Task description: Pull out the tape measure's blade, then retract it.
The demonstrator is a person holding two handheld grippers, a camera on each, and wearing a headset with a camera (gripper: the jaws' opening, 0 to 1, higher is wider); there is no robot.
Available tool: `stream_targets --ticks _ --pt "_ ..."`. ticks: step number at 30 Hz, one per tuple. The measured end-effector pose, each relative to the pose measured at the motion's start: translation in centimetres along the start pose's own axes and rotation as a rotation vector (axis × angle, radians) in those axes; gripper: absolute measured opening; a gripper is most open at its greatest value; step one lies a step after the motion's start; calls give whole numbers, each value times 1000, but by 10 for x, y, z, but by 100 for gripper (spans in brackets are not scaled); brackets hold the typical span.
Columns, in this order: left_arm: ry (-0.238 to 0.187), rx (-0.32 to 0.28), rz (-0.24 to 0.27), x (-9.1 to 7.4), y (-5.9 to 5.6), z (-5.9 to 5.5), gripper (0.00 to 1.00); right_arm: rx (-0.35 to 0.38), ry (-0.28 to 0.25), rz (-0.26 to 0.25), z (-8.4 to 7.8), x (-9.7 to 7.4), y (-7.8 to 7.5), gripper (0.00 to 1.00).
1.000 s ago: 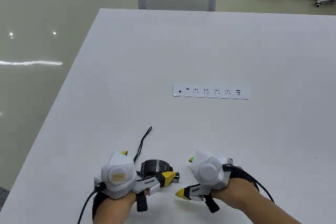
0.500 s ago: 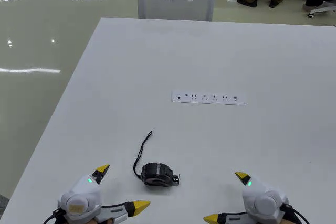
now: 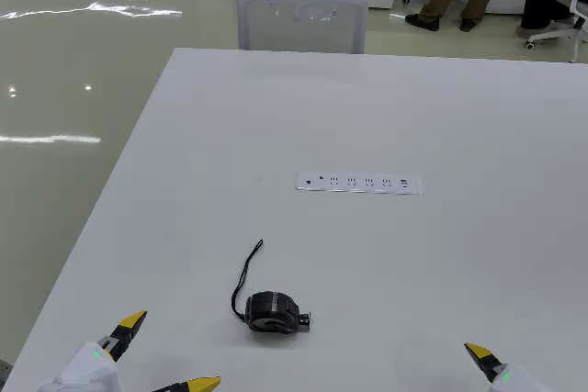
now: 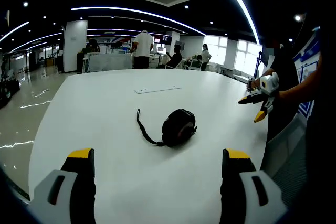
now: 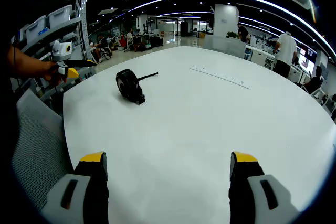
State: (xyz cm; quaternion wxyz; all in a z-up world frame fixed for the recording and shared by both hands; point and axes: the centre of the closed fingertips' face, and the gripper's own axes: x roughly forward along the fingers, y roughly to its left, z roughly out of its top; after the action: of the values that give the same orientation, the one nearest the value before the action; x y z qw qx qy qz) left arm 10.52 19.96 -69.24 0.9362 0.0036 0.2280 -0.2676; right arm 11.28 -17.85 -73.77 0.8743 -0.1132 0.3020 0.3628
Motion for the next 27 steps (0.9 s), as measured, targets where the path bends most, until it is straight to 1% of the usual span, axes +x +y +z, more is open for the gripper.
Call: stream_targets --ticks 1,2,3,4,5,6,7,8,9,10,11,12,13,14,16,17,18,19,20,22,24,25,26,27 --pt "9 -5 3 -3 3 -3 99 -3 -10 1 0 -5 0 95" --pt "17 -9 7 -9 5 -6 99 -12 -9 -10 1 -11 0 94" --pt "17 -9 9 -12 9 -9 99 -10 -5 -14 -1 -13 0 97" --pt "17 -1 18 -18 11 -10 99 15 19 -24 -7 -17 -3 100" --pt "17 2 21 -21 17 -14 99 13 12 -27 -8 -21 -3 100" --pt "20 7 26 -25 19 -17 99 9 0 -34 -8 -25 -4 100" --pt "54 24 79 -31 24 -22 99 4 -5 -46 -9 -29 -6 100" --pt "64 44 86 -34 25 -25 99 4 -3 -54 -11 -32 -8 100" --pt "51 23 65 -33 27 -27 99 12 2 -62 -15 -36 -10 100" --pt "45 10 61 -34 27 -28 99 16 4 -67 -17 -39 -11 100" --pt "44 6 64 -36 28 -32 99 19 5 -70 -19 -41 -12 100" --pt "57 8 73 -39 30 -37 99 20 -1 -70 -22 -45 -12 100" --pt "59 8 74 -41 27 -36 99 9 -11 -69 -22 -47 -12 100" --pt "54 -5 72 -44 27 -35 99 -1 -6 -68 -26 -49 -12 100" --pt "47 -9 76 -47 25 -34 99 -22 30 -72 -35 -52 -14 100" --pt "45 -7 74 -48 22 -32 99 -29 24 -74 -36 -54 -14 100" --pt "42 -5 73 -49 21 -31 99 -23 22 -72 -36 -56 -15 100" --pt "39 8 76 -52 18 -25 99 3 19 -71 -37 -59 -16 100" --pt "34 20 82 -54 19 -23 99 5 12 -76 -35 -61 -17 100" --pt "35 16 84 -57 25 -26 99 8 -10 -90 -30 -66 -16 100" --pt "36 13 86 -59 28 -27 99 16 -8 -98 -32 -67 -16 100" --pt "41 15 88 -60 26 -25 99 18 -1 -112 -35 -68 -18 100" --pt "47 10 93 -61 26 -25 99 18 -2 -109 -36 -69 -17 100" --pt "51 1 96 -62 26 -24 99 34 2 -101 -38 -69 -16 100"
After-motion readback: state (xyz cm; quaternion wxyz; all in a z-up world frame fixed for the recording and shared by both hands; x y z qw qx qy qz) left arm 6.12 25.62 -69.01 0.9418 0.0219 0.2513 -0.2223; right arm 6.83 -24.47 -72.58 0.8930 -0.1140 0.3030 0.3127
